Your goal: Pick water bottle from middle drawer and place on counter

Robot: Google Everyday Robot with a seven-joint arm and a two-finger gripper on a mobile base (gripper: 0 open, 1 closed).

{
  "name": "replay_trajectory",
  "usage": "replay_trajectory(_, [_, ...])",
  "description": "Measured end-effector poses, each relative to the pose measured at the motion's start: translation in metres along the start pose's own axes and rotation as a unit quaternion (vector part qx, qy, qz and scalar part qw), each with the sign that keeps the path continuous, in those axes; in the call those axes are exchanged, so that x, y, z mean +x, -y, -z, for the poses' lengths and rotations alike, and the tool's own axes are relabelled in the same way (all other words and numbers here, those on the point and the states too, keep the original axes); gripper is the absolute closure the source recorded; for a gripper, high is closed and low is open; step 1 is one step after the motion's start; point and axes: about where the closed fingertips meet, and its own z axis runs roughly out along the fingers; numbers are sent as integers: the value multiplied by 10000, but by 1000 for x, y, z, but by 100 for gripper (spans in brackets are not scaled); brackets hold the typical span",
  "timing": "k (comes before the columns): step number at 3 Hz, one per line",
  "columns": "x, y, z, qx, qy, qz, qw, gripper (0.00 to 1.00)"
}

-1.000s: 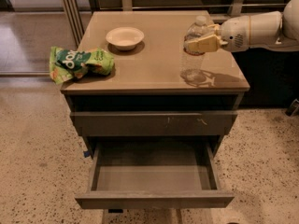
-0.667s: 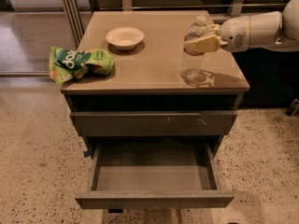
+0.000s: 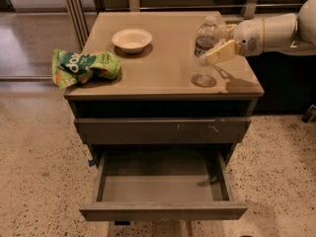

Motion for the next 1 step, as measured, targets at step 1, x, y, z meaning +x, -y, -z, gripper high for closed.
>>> replay_trajectory(1, [0,0,0,0,0,0,10000,0])
